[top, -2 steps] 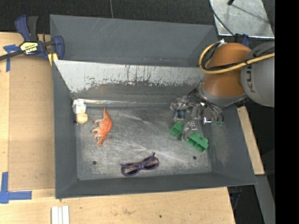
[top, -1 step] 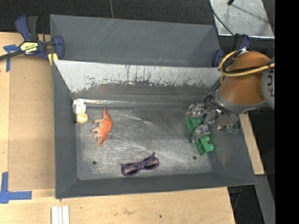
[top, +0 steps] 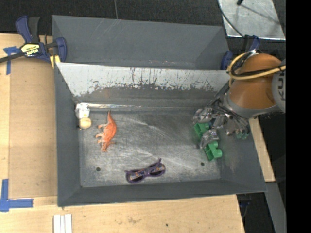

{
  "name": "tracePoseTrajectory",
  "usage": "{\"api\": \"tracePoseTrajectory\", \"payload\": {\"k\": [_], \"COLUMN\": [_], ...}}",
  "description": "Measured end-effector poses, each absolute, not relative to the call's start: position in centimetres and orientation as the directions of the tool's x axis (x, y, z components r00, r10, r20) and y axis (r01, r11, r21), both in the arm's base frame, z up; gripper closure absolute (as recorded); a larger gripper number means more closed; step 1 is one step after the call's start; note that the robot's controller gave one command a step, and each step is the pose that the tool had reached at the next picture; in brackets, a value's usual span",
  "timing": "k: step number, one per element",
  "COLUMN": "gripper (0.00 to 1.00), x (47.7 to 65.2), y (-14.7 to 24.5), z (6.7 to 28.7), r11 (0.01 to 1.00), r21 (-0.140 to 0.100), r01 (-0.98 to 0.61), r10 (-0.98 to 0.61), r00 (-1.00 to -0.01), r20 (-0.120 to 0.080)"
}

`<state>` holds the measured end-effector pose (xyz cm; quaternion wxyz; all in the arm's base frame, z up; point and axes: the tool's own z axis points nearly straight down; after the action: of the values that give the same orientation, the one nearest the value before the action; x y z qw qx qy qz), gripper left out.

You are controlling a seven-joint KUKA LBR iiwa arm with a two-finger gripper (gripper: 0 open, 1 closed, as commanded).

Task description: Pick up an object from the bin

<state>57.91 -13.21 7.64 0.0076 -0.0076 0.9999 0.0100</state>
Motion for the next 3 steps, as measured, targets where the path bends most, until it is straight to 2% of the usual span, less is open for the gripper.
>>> {"api": "tracePoseTrajectory", "payload": {"k": [1,2,3], "gripper": [1.0,1.0,1.0], "x": [58.3,59.3,58.4], "y": [-12.0,-11.8,-12.2], "z": [11.2,14.1,18.1], "r11": [0.999,0.972,0.917], "r21": [0.003,-0.003,0.0], "r01": [-0.052,-0.237,-0.398], "r10": [-0.052,-0.237,-0.398], "r00": [-0.999,-0.971,-0.917], "r20": [0.002,-0.009,-0.001]}}
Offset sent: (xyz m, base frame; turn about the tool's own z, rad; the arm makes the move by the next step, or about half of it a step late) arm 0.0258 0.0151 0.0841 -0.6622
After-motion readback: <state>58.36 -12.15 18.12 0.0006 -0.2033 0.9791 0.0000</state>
